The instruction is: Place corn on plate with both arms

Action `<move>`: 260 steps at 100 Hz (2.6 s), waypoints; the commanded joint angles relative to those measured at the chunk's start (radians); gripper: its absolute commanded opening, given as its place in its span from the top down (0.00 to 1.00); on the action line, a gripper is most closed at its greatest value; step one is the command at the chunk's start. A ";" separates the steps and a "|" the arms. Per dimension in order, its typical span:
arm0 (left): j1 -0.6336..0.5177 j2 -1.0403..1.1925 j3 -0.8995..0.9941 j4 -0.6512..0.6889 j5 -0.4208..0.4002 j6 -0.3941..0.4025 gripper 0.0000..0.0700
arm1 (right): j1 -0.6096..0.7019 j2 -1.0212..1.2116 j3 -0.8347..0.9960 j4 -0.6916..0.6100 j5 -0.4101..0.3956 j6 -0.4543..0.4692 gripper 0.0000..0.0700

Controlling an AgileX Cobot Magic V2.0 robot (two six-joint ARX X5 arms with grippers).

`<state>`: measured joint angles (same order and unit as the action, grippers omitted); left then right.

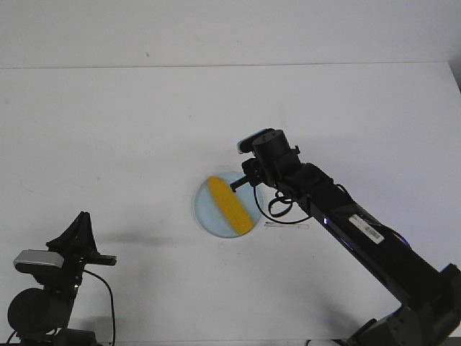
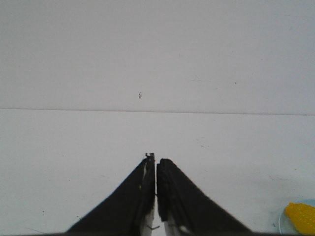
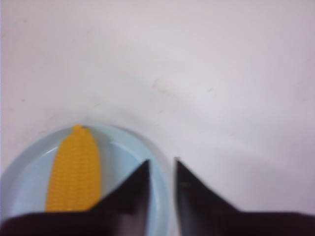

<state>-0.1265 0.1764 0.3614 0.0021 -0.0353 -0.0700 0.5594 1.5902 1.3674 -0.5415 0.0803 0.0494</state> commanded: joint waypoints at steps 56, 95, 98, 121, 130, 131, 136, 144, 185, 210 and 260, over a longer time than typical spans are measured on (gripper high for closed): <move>-0.001 -0.002 0.008 0.018 -0.003 -0.002 1.00 | -0.321 -0.647 -0.874 0.808 0.002 -0.025 1.00; -0.001 -0.002 0.008 0.018 -0.003 -0.002 1.00 | -0.493 -1.067 -1.040 0.649 -0.001 -0.024 1.00; -0.001 -0.002 0.008 0.018 -0.003 -0.002 1.00 | -0.500 -1.098 -1.040 0.620 -0.001 -0.022 1.00; -0.001 -0.002 0.008 0.018 -0.003 -0.002 1.00 | -0.525 -1.322 -1.040 0.435 -0.001 -0.021 1.00; -0.001 -0.002 0.008 0.018 -0.002 -0.002 1.00 | -0.524 -1.381 -1.040 0.411 -0.002 -0.020 1.00; -0.001 -0.002 0.008 0.018 -0.002 -0.002 1.00 | -0.524 -1.387 -1.040 0.409 -0.002 -0.020 1.00; -0.001 -0.002 0.008 0.018 -0.003 -0.002 1.00 | -0.524 -1.412 -1.040 0.406 -0.001 -0.021 1.00; -0.001 -0.002 0.008 0.018 -0.003 -0.002 1.00 | -0.524 -1.444 -1.040 0.412 0.000 -0.021 1.00; -0.001 -0.002 0.008 0.018 -0.003 -0.002 1.00 | -0.524 -1.473 -1.040 0.436 -0.001 -0.021 1.00; -0.001 -0.002 0.008 0.018 -0.003 -0.002 1.00 | -0.524 -1.473 -1.040 0.436 -0.001 -0.021 1.00; 0.010 -0.008 -0.007 0.008 -0.029 0.018 1.00 | -0.524 -1.473 -1.040 0.436 -0.001 -0.021 1.00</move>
<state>-0.1207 0.1741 0.3611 -0.0013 -0.0582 -0.0666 0.0360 0.1184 0.3283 -0.1173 0.0795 0.0299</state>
